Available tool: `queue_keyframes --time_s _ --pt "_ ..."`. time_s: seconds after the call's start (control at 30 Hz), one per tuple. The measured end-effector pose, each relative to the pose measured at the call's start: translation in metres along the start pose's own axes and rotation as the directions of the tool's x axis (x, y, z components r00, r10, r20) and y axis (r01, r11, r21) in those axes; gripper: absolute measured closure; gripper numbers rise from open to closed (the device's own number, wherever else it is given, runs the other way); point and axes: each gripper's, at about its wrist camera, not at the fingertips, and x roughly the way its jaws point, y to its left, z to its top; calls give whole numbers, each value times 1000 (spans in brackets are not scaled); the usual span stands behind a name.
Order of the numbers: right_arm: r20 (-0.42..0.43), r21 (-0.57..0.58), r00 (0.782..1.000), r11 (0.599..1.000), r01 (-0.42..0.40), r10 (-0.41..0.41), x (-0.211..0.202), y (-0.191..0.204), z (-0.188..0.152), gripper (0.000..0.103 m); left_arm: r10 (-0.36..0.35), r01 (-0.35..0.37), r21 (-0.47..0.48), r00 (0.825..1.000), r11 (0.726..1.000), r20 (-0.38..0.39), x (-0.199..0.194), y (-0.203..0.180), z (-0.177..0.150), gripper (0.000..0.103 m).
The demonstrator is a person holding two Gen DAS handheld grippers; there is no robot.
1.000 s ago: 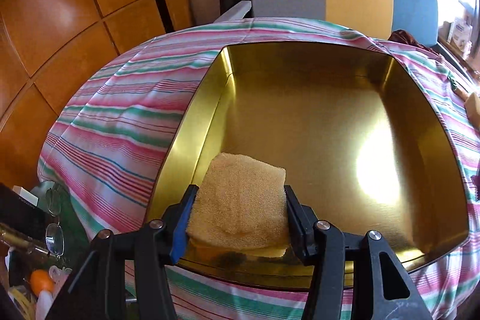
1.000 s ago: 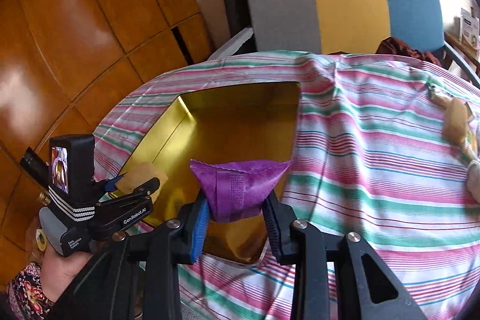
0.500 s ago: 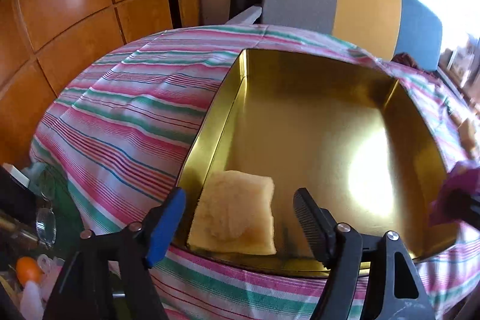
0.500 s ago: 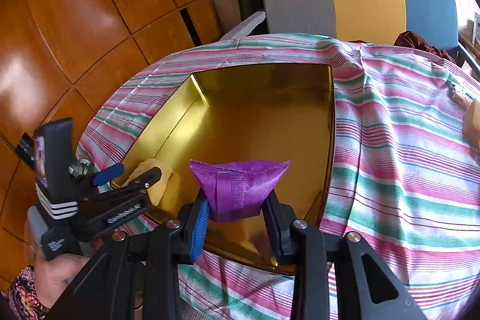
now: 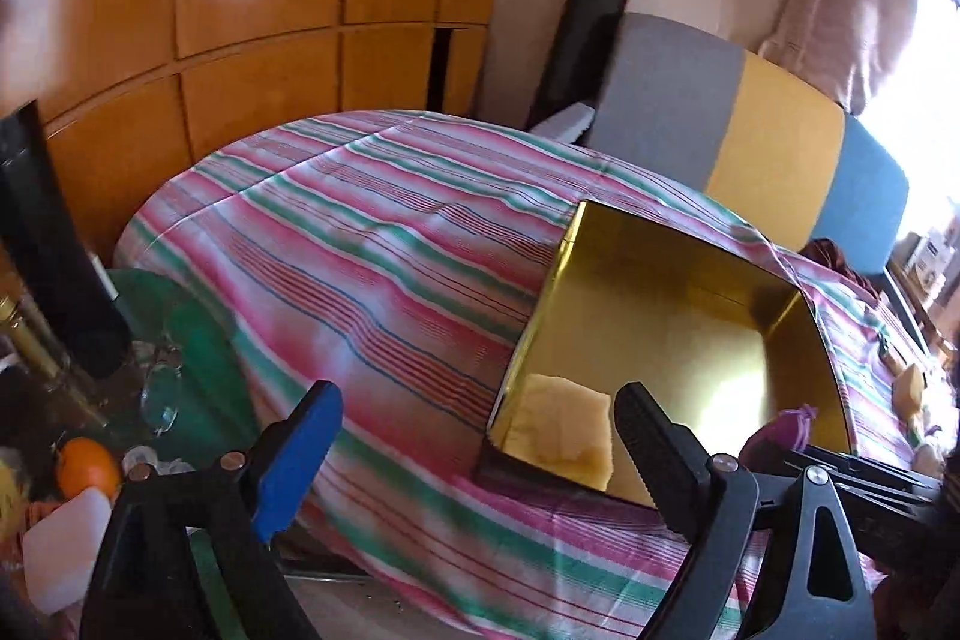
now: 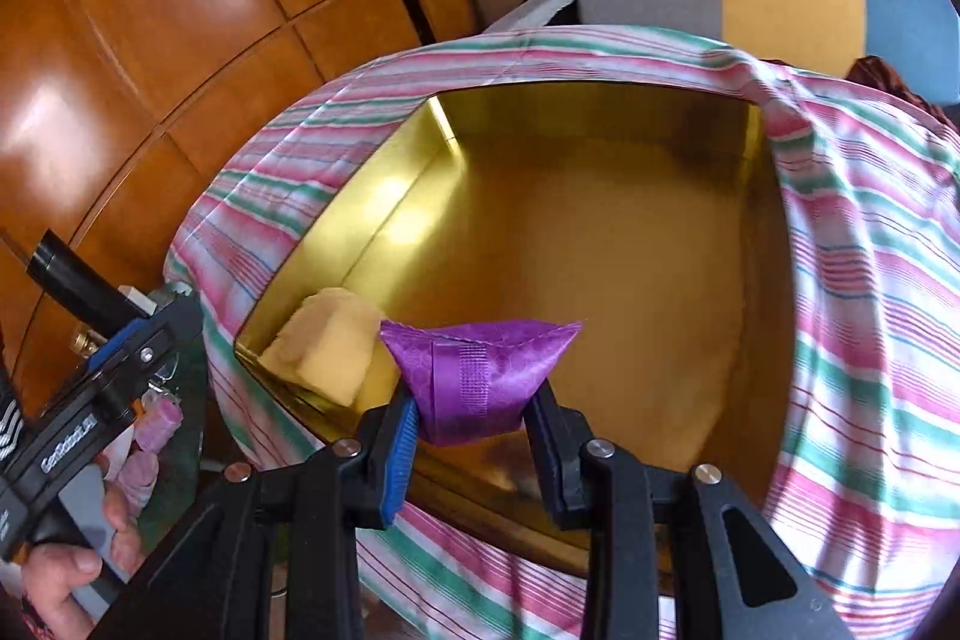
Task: Organize objects
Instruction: 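Release the sponge and purple packet into the tray with both grippers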
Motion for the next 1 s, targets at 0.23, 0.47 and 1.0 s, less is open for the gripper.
queue_keyframes --time_s 0.23,0.47,1.0 --pt "-69 62 996 997 -48 52 24 10 9 60 26 -26 -55 1000 998 -14 -3 21 0 9" --pt "43 143 995 985 -91 86 -1 -9 12 57 23 -25 -62 999 998 -30 -1 21 -6 9" --pt "117 60 990 996 69 -75 -47 -23 5 57 -77 80 37 994 996 -77 -1 -41 -20 2"
